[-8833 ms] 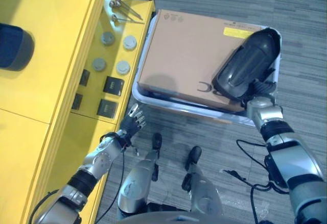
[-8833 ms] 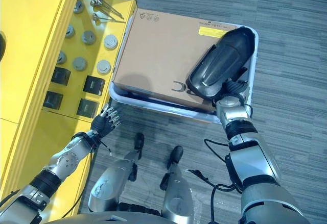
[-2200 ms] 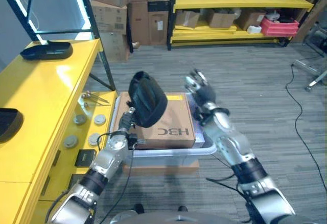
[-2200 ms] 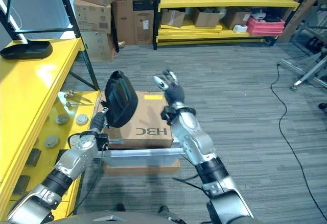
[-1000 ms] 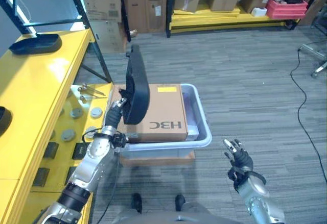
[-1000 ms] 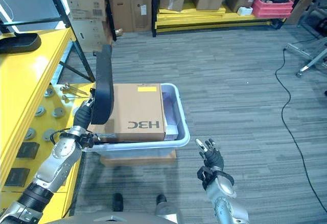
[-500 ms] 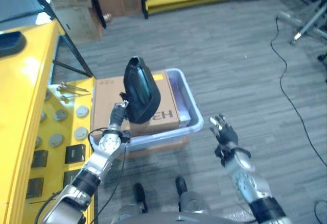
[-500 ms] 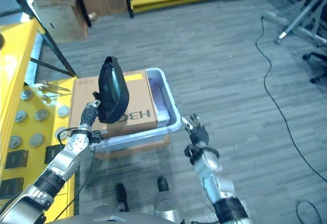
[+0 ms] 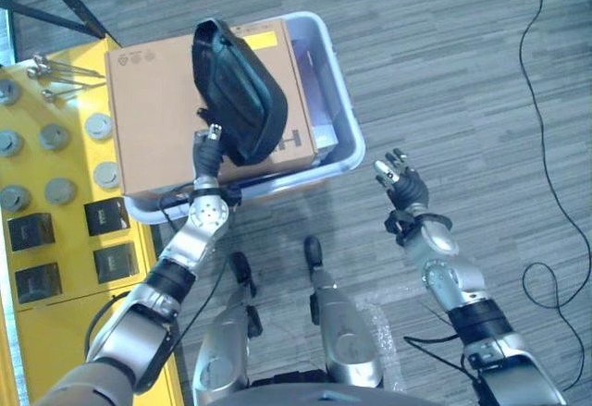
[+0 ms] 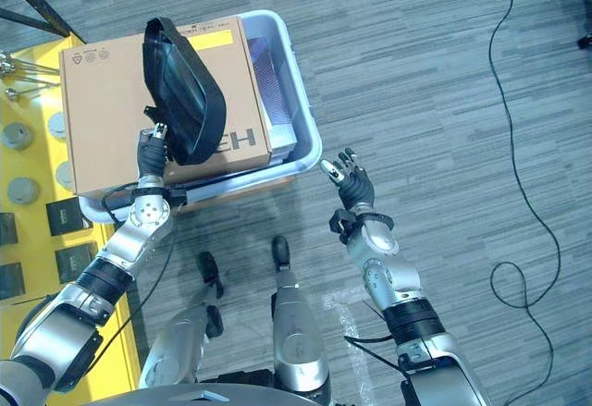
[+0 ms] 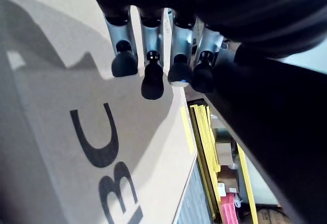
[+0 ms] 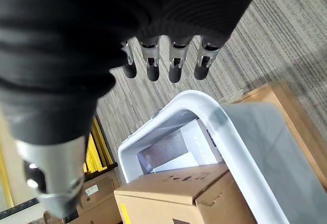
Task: Move parts from the plastic box to the shelf.
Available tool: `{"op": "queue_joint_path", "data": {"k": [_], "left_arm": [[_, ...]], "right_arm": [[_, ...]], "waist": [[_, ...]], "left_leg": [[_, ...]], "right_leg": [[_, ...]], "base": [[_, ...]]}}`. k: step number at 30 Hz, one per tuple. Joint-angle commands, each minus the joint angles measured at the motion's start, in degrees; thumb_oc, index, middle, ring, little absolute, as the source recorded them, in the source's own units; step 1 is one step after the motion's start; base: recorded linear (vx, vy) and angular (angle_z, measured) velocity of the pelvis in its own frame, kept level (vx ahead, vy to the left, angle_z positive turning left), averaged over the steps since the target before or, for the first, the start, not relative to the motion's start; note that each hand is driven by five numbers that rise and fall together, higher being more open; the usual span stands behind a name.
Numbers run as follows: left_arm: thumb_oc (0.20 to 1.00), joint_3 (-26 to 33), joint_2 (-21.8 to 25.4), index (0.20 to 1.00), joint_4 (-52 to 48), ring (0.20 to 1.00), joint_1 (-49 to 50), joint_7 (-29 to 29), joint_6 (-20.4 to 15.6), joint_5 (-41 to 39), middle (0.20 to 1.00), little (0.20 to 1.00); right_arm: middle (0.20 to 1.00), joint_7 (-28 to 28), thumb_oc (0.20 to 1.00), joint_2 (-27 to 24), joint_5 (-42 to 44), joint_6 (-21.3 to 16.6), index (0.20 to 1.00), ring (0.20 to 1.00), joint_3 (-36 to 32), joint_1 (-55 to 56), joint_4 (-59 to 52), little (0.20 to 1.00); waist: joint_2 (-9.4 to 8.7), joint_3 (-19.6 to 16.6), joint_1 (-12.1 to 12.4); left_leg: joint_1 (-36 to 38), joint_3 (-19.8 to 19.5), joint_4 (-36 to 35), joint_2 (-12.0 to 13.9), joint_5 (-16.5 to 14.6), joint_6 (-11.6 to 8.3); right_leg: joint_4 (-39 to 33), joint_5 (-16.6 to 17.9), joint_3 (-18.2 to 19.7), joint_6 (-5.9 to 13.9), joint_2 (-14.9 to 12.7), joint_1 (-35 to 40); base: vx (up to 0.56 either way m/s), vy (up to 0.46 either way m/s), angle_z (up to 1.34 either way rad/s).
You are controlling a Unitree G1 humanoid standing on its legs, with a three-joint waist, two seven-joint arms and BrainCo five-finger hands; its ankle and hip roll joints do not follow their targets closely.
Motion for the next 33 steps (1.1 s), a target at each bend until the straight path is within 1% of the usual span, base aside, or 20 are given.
{"op": "queue_joint_path", "data": {"k": [1, 4, 6, 8, 9, 10, 11, 13, 17, 20, 22, 23, 25, 29, 32, 33], "left_arm": [[0.200, 3.0, 1.1, 0.200, 0.7, 0.200, -3.7, 1.3, -7.5, 1.1, 0.200, 0.200], [0.200, 3.7, 0.6, 0.200, -0.7, 0.200, -2.4, 1.2, -8.2, 1.4, 0.200, 0.200], [0.200, 3.7, 0.6, 0.200, -1.1, 0.200, -2.1, 1.5, -7.5, 2.4, 0.200, 0.200], [0.200, 3.3, 1.3, 0.200, -0.4, 0.200, -3.0, 2.7, -5.3, 4.5, 0.200, 0.200], [0.200, 3.4, 1.9, 0.200, 0.3, 0.200, -3.3, 2.5, -5.4, 4.7, 0.200, 0.200], [0.200, 3.5, 2.2, 0.200, 0.3, 0.200, -3.1, 2.4, -5.7, 4.2, 0.200, 0.200], [0.200, 4.0, 2.7, 0.200, -0.1, 0.200, -2.6, 2.0, -7.0, 3.2, 0.200, 0.200], [0.200, 4.7, 3.1, 0.200, -1.2, 0.200, -1.7, 1.0, -8.8, 2.8, 0.200, 0.200], [0.200, 5.9, 4.4, 0.200, -7.4, 0.200, 1.4, -1.1, -10.6, 3.2, 0.200, 0.200], [0.200, 6.6, 4.9, 0.200, -12.8, 0.200, 4.2, -2.7, -10.1, 3.0, 0.200, 0.200], [0.200, 7.2, 5.6, 0.200, -17.3, 0.200, 6.8, -4.0, -8.9, 3.1, 0.200, 0.200], [0.200, 7.6, 5.6, 0.200, -19.7, 0.200, 8.9, -4.8, -8.5, 2.7, 0.200, 0.200], [0.200, 8.4, 5.9, 0.200, -22.0, 0.200, 11.5, -5.6, -8.8, 1.3, 0.200, 0.200], [0.200, 10.3, 6.7, 0.200, -25.9, 0.200, 15.0, -6.8, -9.1, 1.1, 0.200, 0.200], [0.200, 11.4, 7.6, 0.200, -28.3, 0.200, 16.3, -7.2, -8.6, 1.3, 0.200, 0.200], [0.200, 11.6, 8.1, 0.200, -28.9, 0.200, 16.3, -7.1, -8.5, 1.2, 0.200, 0.200]], "right_arm": [[1.000, 1.1, 1.000, -1.1, 1.7, -2.2, 1.000, 1.000, -1.6, 1.4, -3.7, 1.000], [1.000, 0.9, 1.000, -0.5, 1.0, -1.5, 1.000, 1.000, -1.6, 1.4, -4.2, 1.000], [1.000, 0.8, 1.000, -0.4, 0.9, -1.5, 1.000, 1.000, -1.6, 1.3, -4.2, 1.000], [1.000, 0.1, 1.000, -0.5, 0.6, -1.2, 1.000, 1.000, -1.1, 0.1, -3.7, 1.000], [1.000, -0.1, 1.000, -0.5, 0.9, -0.9, 1.000, 1.000, -1.0, -0.3, -3.7, 1.000], [1.000, -0.2, 1.000, -0.5, 0.9, -0.7, 1.000, 1.000, -1.1, -0.1, -3.9, 1.000], [1.000, -0.4, 1.000, -0.3, 0.8, -0.3, 1.000, 1.000, -1.3, 0.5, -4.3, 1.000], [1.000, 0.0, 1.000, -0.1, 0.6, -0.6, 1.000, 1.000, -1.7, 1.7, -4.5, 1.000], [1.000, 1.1, 1.000, 0.4, 0.5, -1.7, 1.000, 1.000, -2.9, 4.5, -4.5, 1.000], [1.000, 1.0, 1.000, 1.1, 0.4, -2.2, 1.000, 1.000, -3.4, 6.0, -4.8, 1.000], [1.000, 0.5, 1.000, 1.6, 0.3, -2.3, 1.000, 1.000, -3.5, 7.1, -5.2, 1.000], [1.000, -0.2, 1.000, 2.2, 0.3, -2.5, 1.000, 1.000, -3.4, 8.0, -5.6, 1.000], [1.000, -1.0, 1.000, 3.0, 0.1, -2.7, 1.000, 1.000, -3.5, 9.2, -6.0, 1.000], [1.000, -1.5, 1.000, 4.0, -0.9, -2.6, 1.000, 1.000, -3.7, 11.3, -6.8, 1.000], [1.000, -1.5, 1.000, 4.7, -1.5, -2.6, 1.000, 1.000, -3.6, 12.5, -7.2, 1.000], [1.000, -1.7, 1.000, 4.9, -1.4, -3.0, 1.000, 1.000, -3.4, 13.1, -7.1, 1.000]], "waist": [[-2.28, -4.5, 0.8], [-2.10, -4.6, 1.1], [-2.05, -4.8, 1.2], [-1.97, -4.9, 1.3], [-1.90, -5.2, 1.4], [-1.87, -5.3, 1.4], [-1.76, -5.8, 1.5], [-1.61, -6.3, 1.6], [-1.21, -7.8, 2.4], [-0.90, -9.0, 3.3], [-0.64, -10.1, 4.2], [-0.45, -11.1, 4.8], [-0.20, -12.6, 5.6], [0.09, -14.2, 7.0], [0.19, -15.0, 7.7], [0.49, -15.4, 7.6]], "left_leg": [[-3.2, -5.6, 6.9, 1.4, -2.8, -1.46], [-2.5, -5.6, 6.4, 1.2, -2.8, -1.41], [-2.4, -5.7, 6.4, 1.1, -2.7, -1.41], [-2.0, -5.6, 6.3, 1.0, -2.8, -1.38], [-1.6, -5.4, 6.0, 0.9, -2.8, -1.38], [-1.2, -5.3, 5.7, 0.9, -2.9, -1.37], [-0.4, -5.4, 5.2, 0.7, -3.0, -1.32], [0.4, -5.4, 4.8, 0.6, -3.1, -1.27], [2.1, -5.7, 4.3, 0.4, -3.4, -1.16], [3.4, -6.3, 3.7, 0.2, -3.5, -1.14], [4.6, -6.8, 2.9, 0.1, -3.4, -1.12], [5.7, -7.1, 2.2, 0.1, -3.2, -1.21], [7.0, -7.6, 1.3, 0.1, -3.0, -1.29], [8.1, -8.4, 0.7, -0.2, -3.1, -1.14], [8.5, -9.6, 0.7, -0.5, -3.3, -0.76], [8.4, -11.0, 0.7, -0.5, -3.2, -0.42]], "right_leg": [[5.9, -2.7, -0.6, 1.71, -3.2, -2.0], [5.7, -2.6, -0.8, 1.76, -3.5, -1.6], [5.4, -2.4, -0.9, 1.80, -3.7, -1.4], [5.2, -2.2, -1.1, 1.89, -4.0, -1.1], [4.9, -2.2, -1.2, 1.95, -4.1, -0.7], [4.5, -2.1, -1.2, 1.99, -4.2, -0.4], [4.1, -2.0, -1.3, 2.12, -4.3, 0.3], [3.7, -2.0, -1.4, 2.20, -4.3, 1.0], [3.4, -2.4, -2.2, 2.29, -4.5, 2.9], [3.0, -2.8, -2.9, 2.38, -4.6, 4.5], [2.4, -2.9, -3.5, 2.43, -4.5, 6.0], [1.8, -2.9, -4.1, 2.45, -4.5, 7.3], [1.2, -3.1, -4.7, 2.53, -4.5, 8.8], [1.0, -3.3, -5.4, 2.79, -4.8, 10.2], [2.0, -4.2, -4.9, 2.85, -4.8, 10.7], [4.1, -5.7, -3.0, 2.31, -3.8, 10.3]], "base": [[-0.01, 0.035, 0.00], [0.01, 0.057, 0.01], [0.02, 0.036, 0.01], [0.00, 0.041, 0.09], [0.00, 0.044, 0.13], [0.02, 0.046, 0.09], [0.03, 0.028, 0.06], [0.03, 0.018, 0.03], [0.03, -0.009, 0.06], [0.05, -0.032, 0.14], [0.07, -0.054, 0.14], [0.08, -0.061, 0.09], [0.08, -0.055, 0.19], [0.05, -0.037, 0.10], [0.02, -0.069, 0.05], [-0.03, -0.110, 0.13]]}}
